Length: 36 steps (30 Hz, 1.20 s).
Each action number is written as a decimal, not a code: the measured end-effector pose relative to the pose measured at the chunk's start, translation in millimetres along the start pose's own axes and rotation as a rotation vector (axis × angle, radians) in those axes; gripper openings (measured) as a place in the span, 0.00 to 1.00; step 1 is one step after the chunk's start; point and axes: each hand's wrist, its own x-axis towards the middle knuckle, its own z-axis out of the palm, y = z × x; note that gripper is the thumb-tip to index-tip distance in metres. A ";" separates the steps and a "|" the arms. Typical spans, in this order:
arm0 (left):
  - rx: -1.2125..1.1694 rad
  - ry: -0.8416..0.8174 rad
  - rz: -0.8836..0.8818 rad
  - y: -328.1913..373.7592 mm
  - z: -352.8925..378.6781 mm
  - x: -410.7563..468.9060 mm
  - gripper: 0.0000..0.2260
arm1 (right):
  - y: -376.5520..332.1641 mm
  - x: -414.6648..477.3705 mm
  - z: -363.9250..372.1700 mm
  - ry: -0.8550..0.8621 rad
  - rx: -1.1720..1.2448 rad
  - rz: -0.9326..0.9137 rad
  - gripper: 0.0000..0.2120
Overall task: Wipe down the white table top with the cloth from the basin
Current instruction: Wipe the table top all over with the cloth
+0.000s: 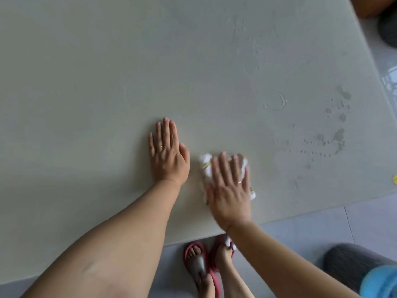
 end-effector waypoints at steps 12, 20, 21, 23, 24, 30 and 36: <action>-0.103 0.016 -0.009 36.0 0.9 -73.6 0.26 | 35.2 -22.5 -4.3 0.023 0.048 0.340 0.30; -0.098 -0.015 0.035 42.0 19.2 -109.8 0.26 | 102.5 -49.0 -15.1 -0.030 -0.108 -0.162 0.27; -0.091 -0.003 0.039 43.0 19.7 -109.9 0.26 | 114.6 -44.8 -19.5 -0.022 -0.079 -0.022 0.27; -0.083 0.002 0.030 43.4 21.3 -109.0 0.26 | 118.2 -39.5 -17.2 0.008 -0.025 0.257 0.28; -0.076 0.004 0.031 42.7 22.4 -108.8 0.27 | 108.2 -38.2 -13.6 0.026 0.008 0.368 0.29; -0.031 -0.008 0.032 42.7 22.4 -109.3 0.28 | 56.8 -74.8 4.0 -0.033 -0.073 -0.233 0.26; 0.005 0.016 0.019 45.9 21.1 -110.0 0.28 | 175.0 -44.3 -30.9 -0.035 -0.089 -0.060 0.29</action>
